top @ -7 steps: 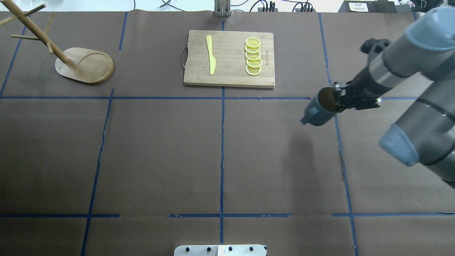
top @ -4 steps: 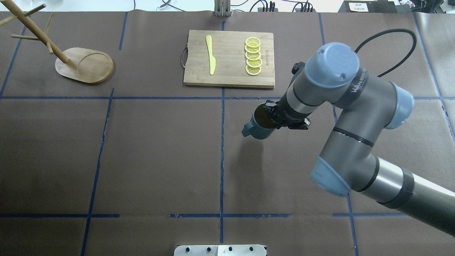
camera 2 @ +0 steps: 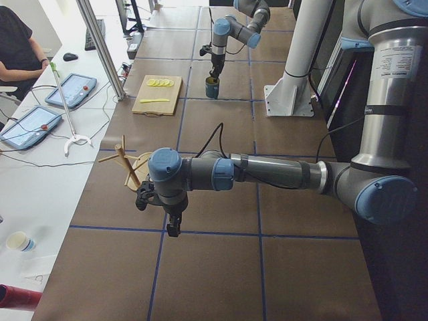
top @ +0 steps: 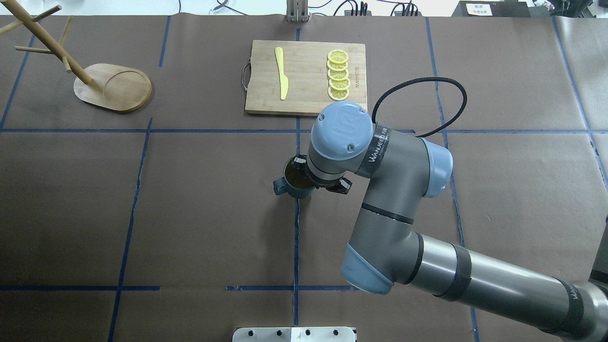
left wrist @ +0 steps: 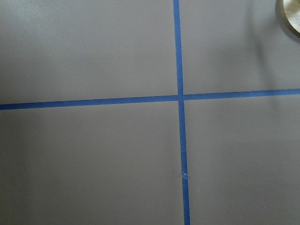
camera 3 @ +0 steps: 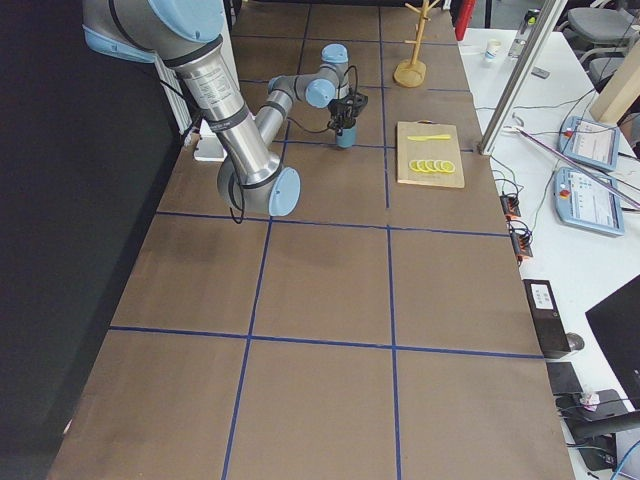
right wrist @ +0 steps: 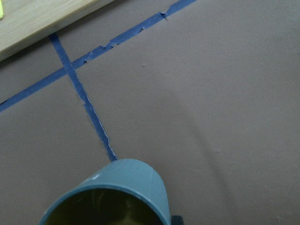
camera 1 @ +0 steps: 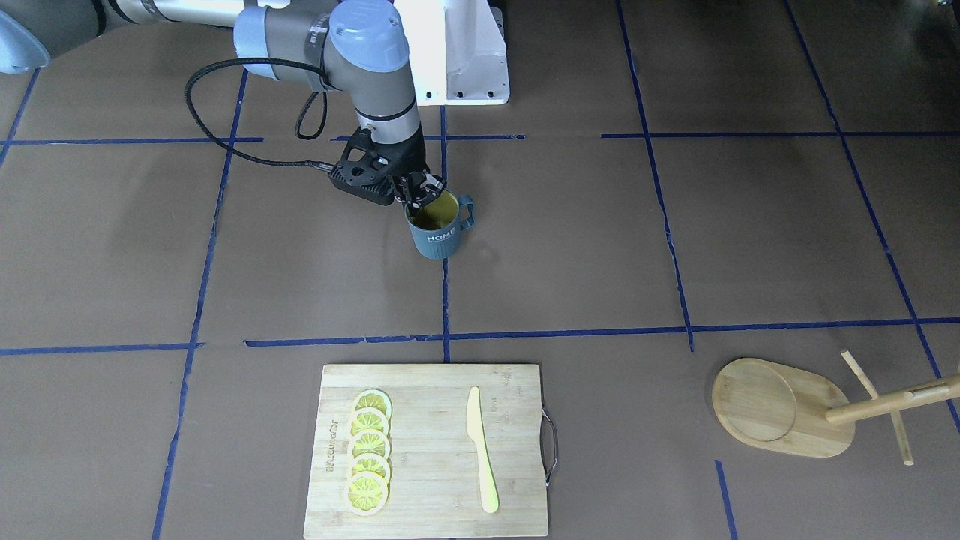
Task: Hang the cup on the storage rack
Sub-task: 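Carry the teal mug with the right gripper toward the table centre and set it down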
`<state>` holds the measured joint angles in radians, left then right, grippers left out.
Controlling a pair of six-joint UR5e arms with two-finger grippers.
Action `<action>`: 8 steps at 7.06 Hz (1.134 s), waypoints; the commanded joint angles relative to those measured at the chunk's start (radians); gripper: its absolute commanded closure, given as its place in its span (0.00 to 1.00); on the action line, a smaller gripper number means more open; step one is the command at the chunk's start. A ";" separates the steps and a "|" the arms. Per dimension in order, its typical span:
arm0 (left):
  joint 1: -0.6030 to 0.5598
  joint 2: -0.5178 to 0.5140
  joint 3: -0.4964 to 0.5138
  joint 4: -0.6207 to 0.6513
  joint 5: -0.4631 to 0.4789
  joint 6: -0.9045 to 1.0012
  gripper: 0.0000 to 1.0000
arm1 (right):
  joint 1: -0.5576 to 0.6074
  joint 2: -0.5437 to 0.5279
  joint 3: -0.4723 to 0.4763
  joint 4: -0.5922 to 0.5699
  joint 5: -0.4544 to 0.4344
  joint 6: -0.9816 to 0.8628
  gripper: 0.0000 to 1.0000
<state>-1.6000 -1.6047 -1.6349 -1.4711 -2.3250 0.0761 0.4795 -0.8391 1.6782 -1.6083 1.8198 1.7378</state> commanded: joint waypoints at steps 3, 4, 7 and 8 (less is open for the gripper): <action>0.000 0.000 0.003 0.000 -0.001 0.004 0.00 | -0.009 0.008 -0.026 0.001 -0.002 0.003 0.33; 0.000 0.000 0.003 0.000 -0.001 0.004 0.00 | -0.012 0.008 -0.025 0.002 -0.005 0.003 0.01; 0.000 -0.001 -0.009 -0.002 -0.005 0.001 0.00 | 0.001 0.009 0.003 0.002 0.001 0.002 0.00; 0.000 -0.001 -0.032 0.000 -0.005 -0.004 0.00 | 0.037 0.006 0.027 -0.001 0.028 0.000 0.00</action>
<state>-1.6000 -1.6055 -1.6477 -1.4718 -2.3294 0.0759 0.4855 -0.8312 1.6802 -1.6063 1.8260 1.7397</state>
